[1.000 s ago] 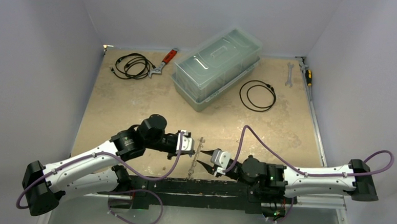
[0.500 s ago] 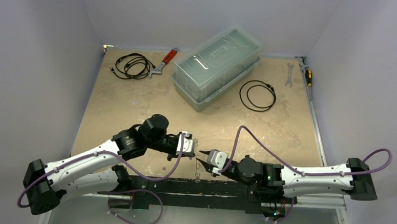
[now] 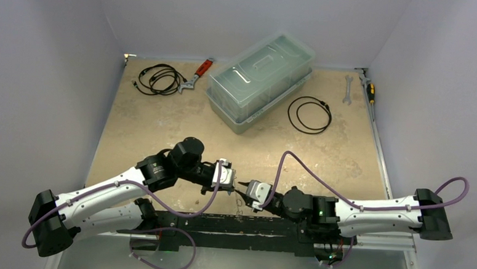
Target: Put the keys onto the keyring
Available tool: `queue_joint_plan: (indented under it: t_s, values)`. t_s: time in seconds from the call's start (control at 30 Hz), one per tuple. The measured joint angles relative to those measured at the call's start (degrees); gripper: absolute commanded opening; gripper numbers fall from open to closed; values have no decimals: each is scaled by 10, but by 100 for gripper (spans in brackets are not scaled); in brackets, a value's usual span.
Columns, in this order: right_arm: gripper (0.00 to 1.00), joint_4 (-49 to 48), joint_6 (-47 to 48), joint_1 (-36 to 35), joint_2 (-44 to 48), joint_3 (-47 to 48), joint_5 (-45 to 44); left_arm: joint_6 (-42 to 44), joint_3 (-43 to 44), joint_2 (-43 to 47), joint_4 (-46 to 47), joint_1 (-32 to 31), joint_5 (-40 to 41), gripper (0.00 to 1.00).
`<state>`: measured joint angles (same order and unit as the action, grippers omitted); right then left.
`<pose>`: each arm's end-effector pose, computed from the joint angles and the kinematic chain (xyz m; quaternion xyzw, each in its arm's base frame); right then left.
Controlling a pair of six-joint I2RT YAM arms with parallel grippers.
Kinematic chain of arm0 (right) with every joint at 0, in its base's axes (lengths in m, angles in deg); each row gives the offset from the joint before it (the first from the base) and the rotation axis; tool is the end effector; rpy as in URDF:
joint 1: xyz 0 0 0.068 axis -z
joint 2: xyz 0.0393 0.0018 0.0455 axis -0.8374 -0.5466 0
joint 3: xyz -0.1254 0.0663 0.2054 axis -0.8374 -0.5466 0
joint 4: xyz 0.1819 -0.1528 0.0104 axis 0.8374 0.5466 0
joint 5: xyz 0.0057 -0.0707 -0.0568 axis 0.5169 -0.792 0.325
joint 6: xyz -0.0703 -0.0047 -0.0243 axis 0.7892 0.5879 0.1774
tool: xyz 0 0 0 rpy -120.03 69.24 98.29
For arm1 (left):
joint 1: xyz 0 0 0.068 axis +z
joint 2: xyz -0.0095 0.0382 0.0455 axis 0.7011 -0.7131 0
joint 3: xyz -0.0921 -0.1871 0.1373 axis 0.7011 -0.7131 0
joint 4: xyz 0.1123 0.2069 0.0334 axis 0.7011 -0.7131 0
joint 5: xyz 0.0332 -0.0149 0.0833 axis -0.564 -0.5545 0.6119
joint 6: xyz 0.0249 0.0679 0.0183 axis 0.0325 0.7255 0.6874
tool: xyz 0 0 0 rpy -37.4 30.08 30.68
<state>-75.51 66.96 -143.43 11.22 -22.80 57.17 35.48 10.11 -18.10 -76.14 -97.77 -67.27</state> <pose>0.0362 0.2123 0.2390 -0.4872 0.5657 0.2669 0.6094 0.0938 -0.1897 0.2417 0.6278 0.5612 -0.3963 0.3660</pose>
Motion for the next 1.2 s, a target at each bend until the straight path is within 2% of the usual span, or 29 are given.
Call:
queue_joint_plan:
  t_s: [0.5, 1.0, 1.2]
  values:
    - [26, -2, 0, 3, -15, 1, 5, 0, 0, 0, 0, 0, -14, 0]
    - [12, -1, -2, 3, -19, 1, 18, 0, 0, -5, 1, -2, -14, 0]
    - [3, 1, -3, 3, -19, 1, 20, 0, 0, -6, 0, -5, -14, 0]
